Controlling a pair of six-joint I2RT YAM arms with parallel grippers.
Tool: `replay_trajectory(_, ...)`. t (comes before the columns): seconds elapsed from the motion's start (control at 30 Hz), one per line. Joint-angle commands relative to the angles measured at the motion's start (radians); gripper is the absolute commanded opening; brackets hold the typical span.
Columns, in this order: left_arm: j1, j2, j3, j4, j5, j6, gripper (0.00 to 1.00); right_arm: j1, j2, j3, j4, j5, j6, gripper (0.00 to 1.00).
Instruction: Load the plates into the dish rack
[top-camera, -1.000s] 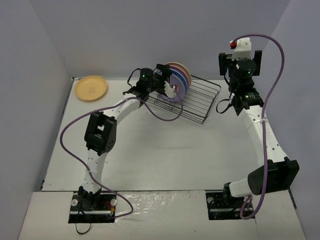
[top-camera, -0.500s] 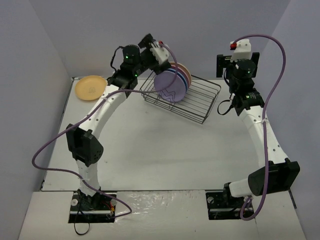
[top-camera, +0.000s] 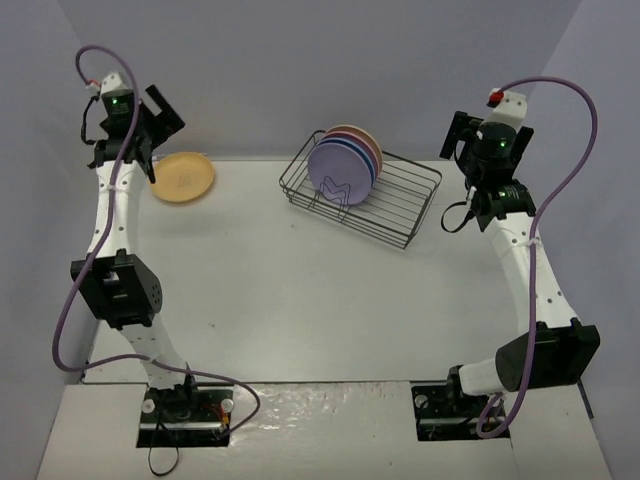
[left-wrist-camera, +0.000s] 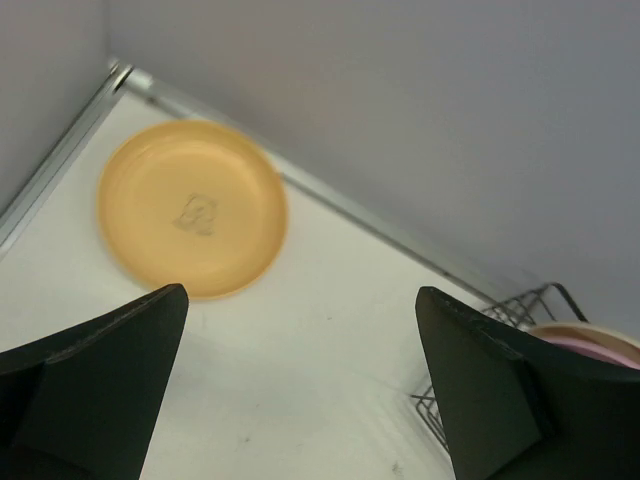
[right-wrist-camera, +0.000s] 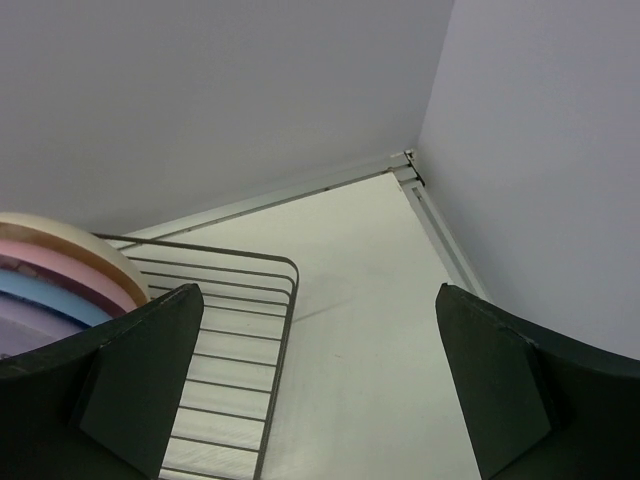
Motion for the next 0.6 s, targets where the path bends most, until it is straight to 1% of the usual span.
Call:
replay_trajectory(0.0, 0.12, 0.08, 0.024, -0.125, 0.048, -0.244, 0.97, -0.028, -0.023, -0.008, 0.043, 0.042, 0.064, 1.0)
replay_trajectory(0.07, 0.158, 0.143, 0.062, -0.156, 0.062, -0.256, 0.97, -0.036, -0.022, -0.008, 0.043, 0.046, 0.068, 1.0)
replay_trajectory(0.1, 0.179, 0.193, 0.098, -0.172, 0.106, -0.257, 0.97, -0.045, -0.022, -0.008, 0.04, 0.051, 0.068, 1.0)
replay_trajectory(0.13, 0.191, 0.241, 0.144, -0.197, 0.117, -0.252, 0.97, -0.053, -0.023, -0.009, 0.038, 0.057, 0.066, 1.0)
replay_trajectory(0.23, 0.195, 0.366, 0.301, -0.301, 0.044, -0.222, 0.97, -0.062, -0.029, -0.015, 0.038, 0.079, 0.056, 1.0)
replay_trajectory(0.33, 0.198, 0.456, 0.396, -0.36, -0.003, -0.21, 0.97, -0.068, -0.037, -0.025, 0.044, 0.101, 0.056, 1.0)
replay_trajectory(0.43, 0.201, 0.519, 0.452, -0.381, -0.045, -0.213, 0.97, -0.075, -0.043, -0.031, 0.048, 0.109, 0.054, 1.0)
replay_trajectory(0.57, 0.202, 0.568, 0.465, -0.377, -0.072, -0.223, 0.97, -0.078, -0.045, -0.034, 0.045, 0.116, 0.052, 1.0)
